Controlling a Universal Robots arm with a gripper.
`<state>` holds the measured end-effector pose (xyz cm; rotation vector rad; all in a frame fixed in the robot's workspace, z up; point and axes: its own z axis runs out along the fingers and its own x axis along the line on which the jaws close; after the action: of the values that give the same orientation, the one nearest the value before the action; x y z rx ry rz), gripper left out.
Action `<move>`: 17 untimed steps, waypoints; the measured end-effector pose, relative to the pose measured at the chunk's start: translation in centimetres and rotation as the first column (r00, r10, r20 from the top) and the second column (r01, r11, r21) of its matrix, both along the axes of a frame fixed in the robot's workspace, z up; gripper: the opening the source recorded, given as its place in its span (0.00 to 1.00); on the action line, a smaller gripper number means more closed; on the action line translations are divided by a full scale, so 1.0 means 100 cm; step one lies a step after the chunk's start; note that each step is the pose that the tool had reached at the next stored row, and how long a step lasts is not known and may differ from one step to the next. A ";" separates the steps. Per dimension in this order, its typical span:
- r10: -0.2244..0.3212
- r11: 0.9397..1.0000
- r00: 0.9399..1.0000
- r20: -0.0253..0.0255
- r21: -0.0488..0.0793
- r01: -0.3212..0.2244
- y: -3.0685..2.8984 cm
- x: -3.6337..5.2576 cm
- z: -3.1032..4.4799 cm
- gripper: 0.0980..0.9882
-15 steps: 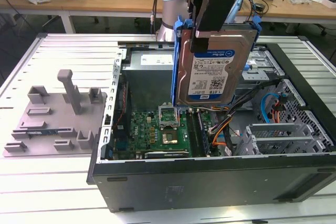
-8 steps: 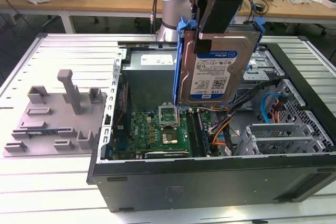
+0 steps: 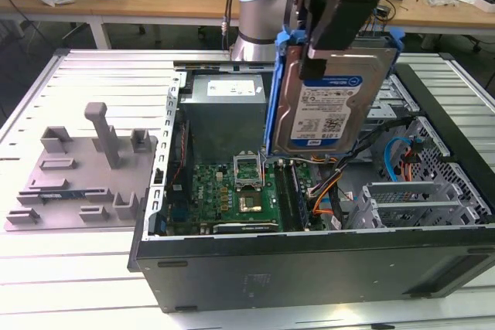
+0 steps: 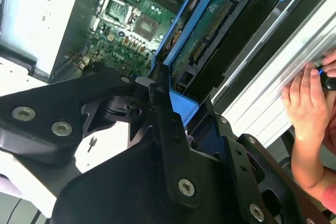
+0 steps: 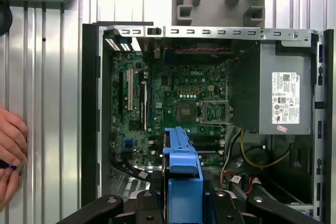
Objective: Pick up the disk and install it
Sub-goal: 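Insert the disk into the insertion slot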
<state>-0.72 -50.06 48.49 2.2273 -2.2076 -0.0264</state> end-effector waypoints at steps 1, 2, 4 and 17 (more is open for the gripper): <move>0.000 1.000 1.000 0.000 0.000 0.000 -0.0002 0.0062 0.0000 0.30; 0.000 1.000 1.000 0.000 0.000 0.000 -0.0004 0.0091 0.0000 0.30; 0.000 1.000 1.000 0.000 0.000 0.000 -0.0010 0.0146 -0.0001 0.30; 0.000 1.000 1.000 0.000 0.000 0.000 -0.0189 0.0723 -0.0009 0.30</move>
<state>6.50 -51.95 48.41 2.2274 -2.2075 -0.0265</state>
